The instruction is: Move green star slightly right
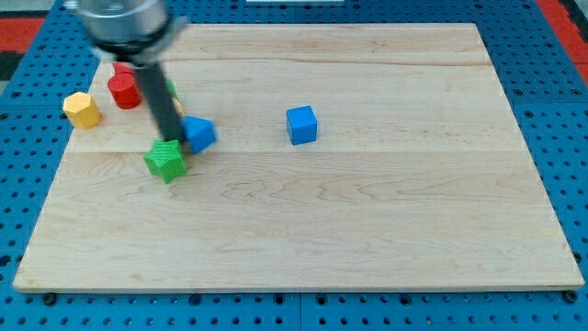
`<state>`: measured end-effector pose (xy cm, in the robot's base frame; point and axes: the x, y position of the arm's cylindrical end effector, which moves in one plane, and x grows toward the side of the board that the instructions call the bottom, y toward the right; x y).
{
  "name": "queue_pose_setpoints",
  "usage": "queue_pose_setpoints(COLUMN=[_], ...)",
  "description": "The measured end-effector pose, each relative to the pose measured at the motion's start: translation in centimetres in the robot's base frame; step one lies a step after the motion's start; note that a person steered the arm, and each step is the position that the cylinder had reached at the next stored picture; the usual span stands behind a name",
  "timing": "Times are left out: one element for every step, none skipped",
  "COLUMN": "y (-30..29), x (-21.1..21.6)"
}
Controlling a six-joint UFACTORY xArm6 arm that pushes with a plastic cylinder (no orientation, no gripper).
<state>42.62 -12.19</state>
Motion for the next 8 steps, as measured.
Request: queue_pose_setpoints(y=[4.5,1.5,-3.6,-9.8,-13.5,-11.7,-4.4,3.9], x=[0.0,0.0,0.0,0.0,0.5,2.6,3.2,2.4])
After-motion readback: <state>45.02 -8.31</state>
